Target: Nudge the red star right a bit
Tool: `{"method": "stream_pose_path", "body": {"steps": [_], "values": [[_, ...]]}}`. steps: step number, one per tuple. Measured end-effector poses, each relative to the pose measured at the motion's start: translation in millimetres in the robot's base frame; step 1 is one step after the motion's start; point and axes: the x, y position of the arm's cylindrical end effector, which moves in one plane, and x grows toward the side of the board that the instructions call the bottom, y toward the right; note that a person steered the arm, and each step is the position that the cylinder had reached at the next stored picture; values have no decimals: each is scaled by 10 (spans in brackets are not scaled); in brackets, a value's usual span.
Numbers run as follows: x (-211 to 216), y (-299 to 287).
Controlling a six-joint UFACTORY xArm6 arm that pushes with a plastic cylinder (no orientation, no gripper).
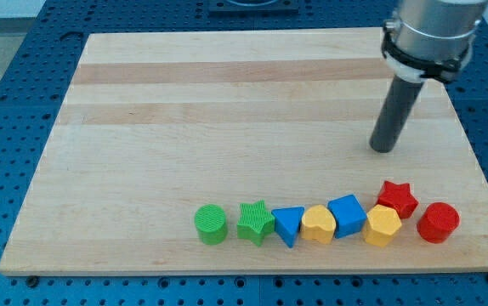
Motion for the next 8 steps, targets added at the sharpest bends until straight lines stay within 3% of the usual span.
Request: {"method": "stream_pose_path", "body": {"steps": [2,8], "values": [[233,-530],[610,80]]}}
